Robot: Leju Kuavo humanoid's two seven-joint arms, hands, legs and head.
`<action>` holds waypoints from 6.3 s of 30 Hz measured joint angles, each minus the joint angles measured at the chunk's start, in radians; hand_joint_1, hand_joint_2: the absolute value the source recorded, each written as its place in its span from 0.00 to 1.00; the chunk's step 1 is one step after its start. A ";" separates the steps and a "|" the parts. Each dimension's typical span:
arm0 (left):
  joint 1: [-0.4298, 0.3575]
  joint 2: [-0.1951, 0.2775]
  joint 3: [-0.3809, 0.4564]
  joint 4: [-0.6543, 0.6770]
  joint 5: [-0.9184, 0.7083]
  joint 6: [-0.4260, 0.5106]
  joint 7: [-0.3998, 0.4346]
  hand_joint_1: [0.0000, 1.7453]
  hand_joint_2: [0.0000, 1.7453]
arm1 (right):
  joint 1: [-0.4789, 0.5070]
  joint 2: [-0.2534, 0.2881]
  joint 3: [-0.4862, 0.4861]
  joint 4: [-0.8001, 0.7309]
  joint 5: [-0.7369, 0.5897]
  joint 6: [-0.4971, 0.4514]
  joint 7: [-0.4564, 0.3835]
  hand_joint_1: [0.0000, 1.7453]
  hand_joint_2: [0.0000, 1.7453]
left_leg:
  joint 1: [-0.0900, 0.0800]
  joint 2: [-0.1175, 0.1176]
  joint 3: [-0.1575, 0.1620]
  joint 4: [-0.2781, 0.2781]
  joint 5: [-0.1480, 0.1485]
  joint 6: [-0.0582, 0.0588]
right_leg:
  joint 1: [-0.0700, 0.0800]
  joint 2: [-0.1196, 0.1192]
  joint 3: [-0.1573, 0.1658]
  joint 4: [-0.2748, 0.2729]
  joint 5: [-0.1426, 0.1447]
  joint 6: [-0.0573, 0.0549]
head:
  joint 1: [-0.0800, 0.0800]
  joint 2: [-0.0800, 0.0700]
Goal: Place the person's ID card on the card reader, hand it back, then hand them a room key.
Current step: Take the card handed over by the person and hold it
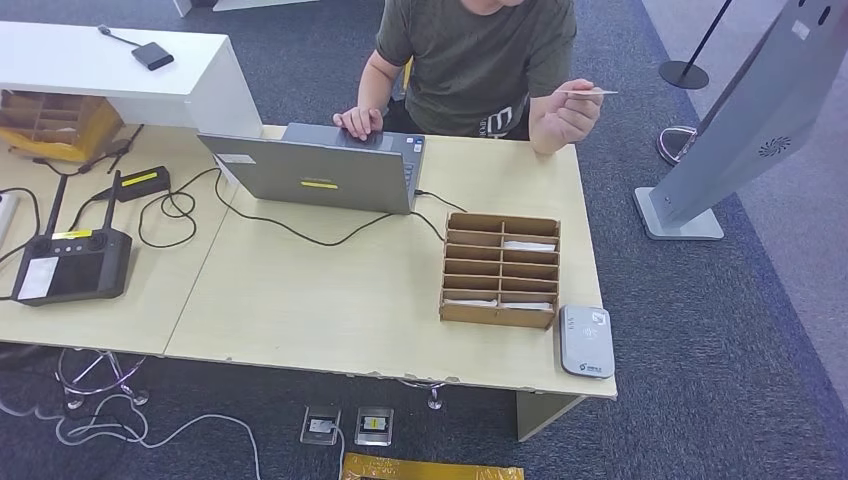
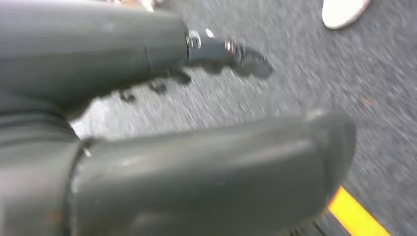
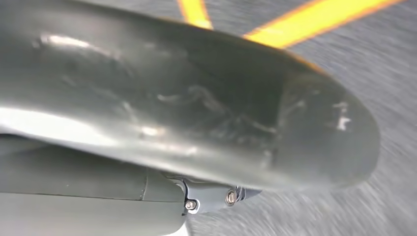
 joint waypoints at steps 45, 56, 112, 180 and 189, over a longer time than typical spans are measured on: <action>0.001 -0.034 0.000 0.004 0.188 0.051 -0.038 0.00 0.00 | 0.328 0.118 -0.797 -0.921 0.409 -0.034 0.051 0.00 1.00 | -0.003 -0.012 0.005 0.000 -0.002 0.000 | -0.003 -0.012 0.010 0.003 -0.007 -0.001 | -0.002 0.000; 0.001 0.002 0.000 0.004 0.086 -0.007 -0.038 0.00 0.00 | 0.324 -0.248 -0.912 -1.583 0.358 -0.024 0.260 0.00 1.00 | -0.008 -0.003 0.008 0.000 -0.002 0.005 | -0.008 -0.002 0.008 0.001 -0.002 0.005 | -0.002 0.000; -0.001 0.038 0.000 0.003 -0.037 -0.041 -0.035 0.00 0.00 | -0.826 -0.945 0.362 -1.937 0.953 0.744 0.663 0.00 1.00 | -0.007 -0.007 -0.005 0.000 0.001 0.007 | -0.007 -0.008 0.002 0.003 -0.001 0.007 | -0.002 0.000; 0.011 0.044 -0.003 0.002 -0.216 -0.153 0.012 0.00 0.00 | -0.529 -0.483 0.449 -1.394 1.235 0.670 0.631 1.00 1.00 | -0.005 -0.010 -0.004 0.001 0.003 0.005 | -0.005 -0.011 0.000 0.002 0.000 0.005 | -0.002 0.000; 0.012 0.046 -0.003 0.002 -0.227 -0.158 0.014 0.00 0.00 | -0.493 -0.485 0.411 -1.397 1.235 0.700 0.631 1.00 1.00 | -0.005 -0.009 -0.003 0.001 0.003 0.005 | -0.005 -0.010 0.000 0.002 0.000 0.005 | -0.002 0.000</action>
